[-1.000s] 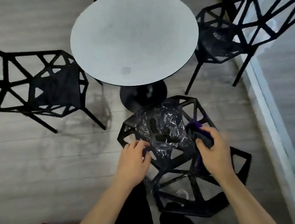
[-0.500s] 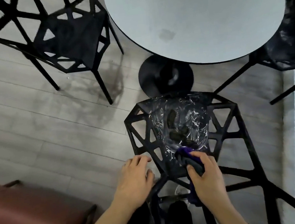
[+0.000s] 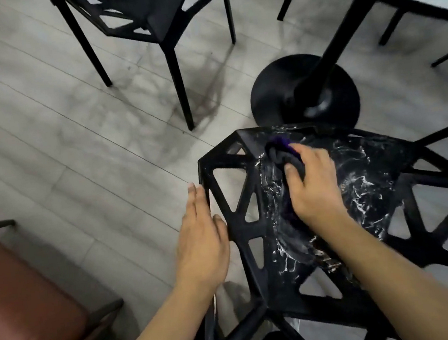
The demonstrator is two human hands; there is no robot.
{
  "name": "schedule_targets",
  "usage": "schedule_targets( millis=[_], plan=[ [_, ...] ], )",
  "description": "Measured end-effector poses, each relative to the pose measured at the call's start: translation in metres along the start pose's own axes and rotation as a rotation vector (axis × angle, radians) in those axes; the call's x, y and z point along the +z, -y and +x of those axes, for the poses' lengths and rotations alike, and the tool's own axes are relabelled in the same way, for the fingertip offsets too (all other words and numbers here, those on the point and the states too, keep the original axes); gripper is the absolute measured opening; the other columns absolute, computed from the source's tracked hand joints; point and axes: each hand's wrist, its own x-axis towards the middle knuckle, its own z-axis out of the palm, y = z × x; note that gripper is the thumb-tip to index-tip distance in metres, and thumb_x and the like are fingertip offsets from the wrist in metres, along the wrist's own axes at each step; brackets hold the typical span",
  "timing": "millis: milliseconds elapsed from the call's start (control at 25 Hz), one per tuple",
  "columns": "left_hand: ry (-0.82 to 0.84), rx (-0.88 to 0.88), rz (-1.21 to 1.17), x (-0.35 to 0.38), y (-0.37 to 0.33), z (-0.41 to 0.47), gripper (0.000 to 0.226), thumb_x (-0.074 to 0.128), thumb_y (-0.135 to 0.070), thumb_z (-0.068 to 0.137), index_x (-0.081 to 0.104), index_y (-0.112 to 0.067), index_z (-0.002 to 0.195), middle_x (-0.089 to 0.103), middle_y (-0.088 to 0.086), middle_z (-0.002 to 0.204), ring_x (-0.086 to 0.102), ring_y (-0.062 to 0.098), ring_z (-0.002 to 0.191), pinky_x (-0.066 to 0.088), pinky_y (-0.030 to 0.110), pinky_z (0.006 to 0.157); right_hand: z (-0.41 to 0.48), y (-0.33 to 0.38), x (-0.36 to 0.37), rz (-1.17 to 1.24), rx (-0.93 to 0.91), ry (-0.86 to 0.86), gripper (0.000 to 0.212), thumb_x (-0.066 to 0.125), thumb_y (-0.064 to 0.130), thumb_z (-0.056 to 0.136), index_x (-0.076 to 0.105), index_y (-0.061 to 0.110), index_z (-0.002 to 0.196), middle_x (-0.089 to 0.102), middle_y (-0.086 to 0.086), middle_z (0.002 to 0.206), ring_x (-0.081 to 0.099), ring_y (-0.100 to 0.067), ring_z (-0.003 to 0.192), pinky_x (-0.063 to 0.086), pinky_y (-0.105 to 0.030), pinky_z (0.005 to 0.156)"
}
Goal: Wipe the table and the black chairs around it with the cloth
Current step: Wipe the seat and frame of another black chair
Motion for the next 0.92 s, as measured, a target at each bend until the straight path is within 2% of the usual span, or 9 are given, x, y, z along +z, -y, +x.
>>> schedule_targets(
  millis=[160, 280, 400, 560, 720, 800, 920],
  plan=[
    [-0.099, -0.021, -0.180, 0.009, 0.010, 0.001, 0.054, 0.030, -0.025, 0.108, 0.019, -0.032, 0.161, 0.026, -0.018, 0.164, 0.023, -0.001, 0.149, 0.017, 0.024, 0.124, 0.097, -0.007, 0.046, -0.148, -0.193, -0.143, 0.041, 0.049, 0.022, 0.099, 0.052, 0.017, 0.139, 0.052, -0.014, 0.132, 0.048, -0.037, 0.116, 0.036, -0.047, 0.102],
    [-0.146, -0.037, -0.223, 0.011, 0.011, 0.002, 0.051, 0.025, -0.035, 0.108, 0.026, -0.038, 0.159, 0.029, -0.027, 0.160, 0.024, -0.009, 0.145, 0.015, 0.015, 0.118, 0.114, -0.007, 0.085, -0.188, -0.249, -0.133, 0.040, 0.044, 0.021, 0.097, 0.056, 0.013, 0.134, 0.057, -0.014, 0.129, 0.055, -0.037, 0.112, 0.039, -0.047, 0.097],
    [-0.110, -0.078, -0.247, 0.008, 0.009, -0.001, 0.051, 0.020, -0.042, 0.108, 0.024, -0.041, 0.159, 0.027, -0.029, 0.160, 0.022, -0.011, 0.144, 0.012, 0.009, 0.116, 0.081, 0.019, 0.117, 0.058, -0.358, -0.083, 0.036, 0.046, 0.016, 0.097, 0.058, 0.013, 0.131, 0.059, -0.008, 0.124, 0.055, -0.029, 0.110, 0.042, -0.046, 0.098],
    [-0.071, -0.095, -0.256, 0.007, 0.006, -0.001, 0.066, 0.012, -0.052, 0.096, 0.019, -0.040, 0.160, 0.026, -0.026, 0.163, 0.020, -0.008, 0.146, 0.009, 0.008, 0.114, 0.039, 0.048, 0.131, 0.325, -0.411, -0.037, 0.034, 0.050, 0.008, 0.098, 0.058, 0.013, 0.131, 0.058, -0.005, 0.127, 0.053, -0.023, 0.118, 0.041, -0.044, 0.104],
    [-0.055, -0.110, -0.260, 0.007, 0.010, 0.001, 0.069, 0.010, -0.051, 0.094, 0.022, -0.034, 0.160, 0.029, -0.018, 0.163, 0.023, -0.004, 0.145, 0.003, -0.008, 0.099, -0.015, 0.043, 0.130, 0.382, -0.345, -0.014, 0.038, 0.052, 0.002, 0.098, 0.057, 0.012, 0.134, 0.057, -0.001, 0.132, 0.049, -0.011, 0.124, 0.035, -0.025, 0.109],
    [-0.039, -0.113, -0.261, 0.006, 0.011, 0.002, 0.070, 0.010, -0.051, 0.094, 0.023, -0.032, 0.160, 0.030, -0.015, 0.163, 0.025, -0.006, 0.142, 0.004, -0.009, 0.098, -0.036, 0.035, 0.123, 0.365, -0.280, 0.034, 0.037, 0.050, 0.007, 0.100, 0.055, 0.016, 0.136, 0.055, 0.004, 0.131, 0.049, -0.013, 0.123, 0.039, -0.031, 0.107],
    [-0.041, -0.081, -0.223, 0.005, 0.010, 0.000, 0.072, 0.009, -0.057, 0.093, 0.023, -0.034, 0.160, 0.030, -0.018, 0.162, 0.019, -0.023, 0.131, 0.005, -0.001, 0.106, -0.025, 0.030, 0.100, 0.319, -0.313, 0.095, 0.037, 0.048, 0.011, 0.101, 0.055, 0.018, 0.136, 0.055, 0.001, 0.130, 0.051, -0.018, 0.120, 0.042, -0.040, 0.105]
  ],
)
